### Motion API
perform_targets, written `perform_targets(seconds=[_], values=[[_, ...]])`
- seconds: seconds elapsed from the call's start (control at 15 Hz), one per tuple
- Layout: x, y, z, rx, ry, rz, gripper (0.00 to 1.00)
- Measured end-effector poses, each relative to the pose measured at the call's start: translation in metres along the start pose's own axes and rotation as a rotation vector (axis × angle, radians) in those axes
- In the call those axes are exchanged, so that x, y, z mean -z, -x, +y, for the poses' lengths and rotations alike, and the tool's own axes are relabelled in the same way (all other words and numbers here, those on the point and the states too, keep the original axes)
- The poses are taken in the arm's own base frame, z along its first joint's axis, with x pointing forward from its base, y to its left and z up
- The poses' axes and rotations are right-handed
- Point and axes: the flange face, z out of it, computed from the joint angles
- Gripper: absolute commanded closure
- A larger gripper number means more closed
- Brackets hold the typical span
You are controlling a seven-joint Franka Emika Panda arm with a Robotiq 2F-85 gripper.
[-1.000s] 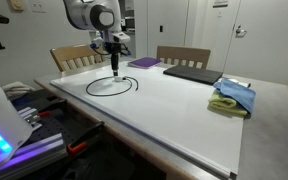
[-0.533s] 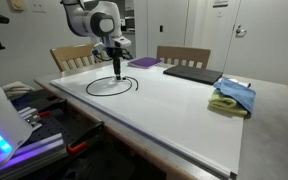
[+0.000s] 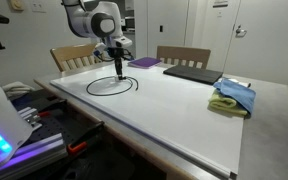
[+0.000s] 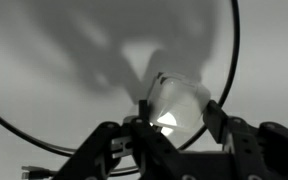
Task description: Move both ends of the charger to opposite sides
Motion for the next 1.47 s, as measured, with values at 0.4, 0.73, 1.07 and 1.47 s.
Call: perform_targets(seconds=[0.4, 0.73, 1.07, 1.47], values=[[0.006, -0.022, 0.013, -0.117, 0.032, 0.072, 0.68], [0.015, -0.037, 0.019, -0.238, 0.015, 0.089, 0.43], [0.016, -0.037, 0.02, -0.241, 0.012, 0.085, 0.68], [0.018, -0.067, 0.044, -0.419, 0.089, 0.235, 0.68]])
